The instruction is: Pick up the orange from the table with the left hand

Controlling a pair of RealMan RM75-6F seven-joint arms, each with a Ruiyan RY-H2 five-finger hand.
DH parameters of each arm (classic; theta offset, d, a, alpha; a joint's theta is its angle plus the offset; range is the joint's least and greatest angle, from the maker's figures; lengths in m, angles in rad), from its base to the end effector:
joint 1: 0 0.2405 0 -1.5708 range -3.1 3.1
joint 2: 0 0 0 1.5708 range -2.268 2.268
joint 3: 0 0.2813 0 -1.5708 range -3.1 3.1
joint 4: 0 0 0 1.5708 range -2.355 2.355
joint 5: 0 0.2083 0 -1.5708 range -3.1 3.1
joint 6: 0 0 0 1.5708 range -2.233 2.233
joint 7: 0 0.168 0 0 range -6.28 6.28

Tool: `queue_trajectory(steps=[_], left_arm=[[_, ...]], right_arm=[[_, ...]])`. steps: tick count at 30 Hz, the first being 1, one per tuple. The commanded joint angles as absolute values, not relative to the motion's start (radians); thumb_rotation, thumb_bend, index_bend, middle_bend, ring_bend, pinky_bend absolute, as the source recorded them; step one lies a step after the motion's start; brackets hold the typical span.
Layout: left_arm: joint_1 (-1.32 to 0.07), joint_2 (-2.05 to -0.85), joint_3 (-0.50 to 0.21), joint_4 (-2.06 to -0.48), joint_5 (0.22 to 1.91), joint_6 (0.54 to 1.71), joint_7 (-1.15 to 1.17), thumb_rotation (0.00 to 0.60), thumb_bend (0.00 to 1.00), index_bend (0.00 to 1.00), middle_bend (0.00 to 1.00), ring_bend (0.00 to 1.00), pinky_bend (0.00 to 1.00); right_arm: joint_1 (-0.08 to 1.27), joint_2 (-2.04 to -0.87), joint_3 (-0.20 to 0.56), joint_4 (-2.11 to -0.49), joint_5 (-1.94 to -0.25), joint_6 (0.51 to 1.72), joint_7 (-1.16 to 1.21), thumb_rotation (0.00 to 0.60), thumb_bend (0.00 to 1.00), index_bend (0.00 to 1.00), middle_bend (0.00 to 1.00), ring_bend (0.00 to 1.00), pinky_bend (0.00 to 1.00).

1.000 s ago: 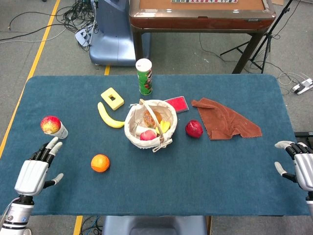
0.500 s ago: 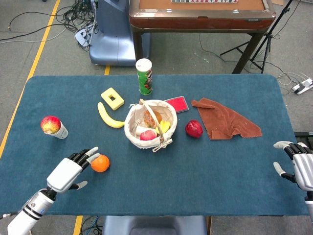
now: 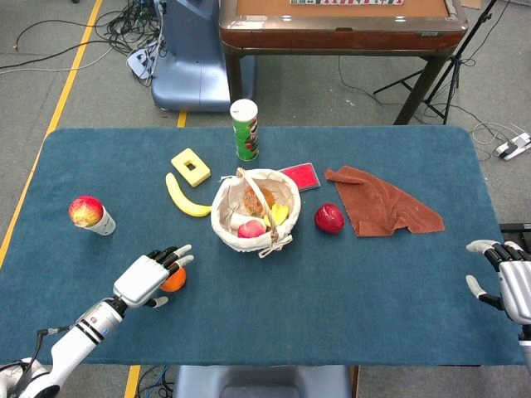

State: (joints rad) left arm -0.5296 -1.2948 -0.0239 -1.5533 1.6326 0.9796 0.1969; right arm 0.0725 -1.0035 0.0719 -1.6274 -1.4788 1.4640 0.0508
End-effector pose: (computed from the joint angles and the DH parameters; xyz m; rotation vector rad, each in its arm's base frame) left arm -0.2271 0.3026 0.0289 -2.1394 -0.6870 -0.8167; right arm -0.3403 -0.2074 0.2124 1.3679 -0.8772 0.8584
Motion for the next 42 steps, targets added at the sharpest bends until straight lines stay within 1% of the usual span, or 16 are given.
queue_trajectory(steps=[1,6,11,14,16,17,19,22,25,28,32,35,38,42], left_arm=[[-0.544,-1.31,-0.026,-1.538,1.609,0.958,0.204,0.6,0.19,0.14,0.03,0.11,0.26],[-0.556,-1.331,-0.023,-1.513,1.575,0.937,0.201,0.6,0.19,0.15,0.03,0.12,0.26],[-0.565,-1.364,-0.023,-1.462,1.56,0.939,0.185,0.6,0.19,0.22,0.07,0.13,0.26],[-0.568,-1.386,-0.022,-1.429,1.556,0.949,0.171,0.6,0.19,0.28,0.12,0.17,0.27],[-0.57,-1.394,-0.019,-1.416,1.554,0.951,0.158,0.6,0.19,0.33,0.18,0.22,0.32],[-0.571,-1.399,-0.018,-1.408,1.553,0.952,0.148,0.6,0.19,0.36,0.23,0.25,0.37],[-0.573,-1.404,-0.016,-1.398,1.553,0.956,0.135,0.6,0.19,0.4,0.29,0.3,0.44],[-0.572,-1.411,-0.016,-1.382,1.567,0.985,0.11,0.6,0.19,0.46,0.34,0.36,0.54],[-0.572,-1.411,-0.02,-1.374,1.593,1.034,0.076,0.6,0.19,0.5,0.4,0.41,0.6],[-0.571,-1.402,-0.03,-1.378,1.623,1.093,0.037,0.6,0.19,0.51,0.43,0.43,0.61],[-0.571,-1.402,-0.056,-1.372,1.671,1.2,-0.016,0.6,0.19,0.51,0.43,0.43,0.61],[-0.576,-1.42,-0.091,-1.353,1.689,1.279,-0.061,0.6,0.19,0.51,0.43,0.43,0.61],[-0.589,-1.447,-0.126,-1.332,1.678,1.316,-0.093,0.6,0.19,0.51,0.43,0.43,0.61],[-0.613,-1.482,-0.156,-1.313,1.669,1.332,-0.108,0.6,0.19,0.5,0.43,0.42,0.61]], right_arm=[[0.073,-1.004,0.072,-1.626,-1.477,1.462,0.051,0.6,0.29,0.35,0.32,0.33,0.4],[0.075,-1.007,0.072,-1.621,-1.477,1.459,0.054,0.6,0.29,0.35,0.32,0.33,0.4],[0.075,-1.007,0.073,-1.619,-1.476,1.457,0.057,0.6,0.29,0.35,0.32,0.33,0.4],[0.073,-1.006,0.073,-1.618,-1.476,1.46,0.058,0.6,0.29,0.35,0.32,0.33,0.4],[0.072,-1.006,0.072,-1.618,-1.475,1.461,0.058,0.6,0.29,0.35,0.32,0.33,0.4],[0.072,-1.006,0.072,-1.619,-1.475,1.461,0.058,0.6,0.29,0.35,0.32,0.33,0.4],[0.071,-1.005,0.072,-1.62,-1.476,1.462,0.057,0.6,0.29,0.35,0.32,0.33,0.4],[0.07,-1.003,0.072,-1.622,-1.476,1.463,0.056,0.6,0.29,0.35,0.32,0.33,0.4],[0.07,-1.001,0.073,-1.625,-1.477,1.465,0.054,0.6,0.29,0.35,0.32,0.33,0.4],[0.071,-1.0,0.073,-1.628,-1.477,1.465,0.051,0.6,0.29,0.35,0.32,0.33,0.4],[0.071,-1.002,0.073,-1.63,-1.477,1.463,0.048,0.6,0.29,0.35,0.32,0.33,0.4],[0.072,-1.003,0.072,-1.631,-1.478,1.462,0.046,0.6,0.29,0.35,0.32,0.33,0.4],[0.073,-1.005,0.071,-1.63,-1.478,1.458,0.044,0.6,0.29,0.35,0.32,0.33,0.4],[0.074,-1.006,0.071,-1.629,-1.479,1.457,0.045,0.6,0.29,0.35,0.32,0.33,0.4]])
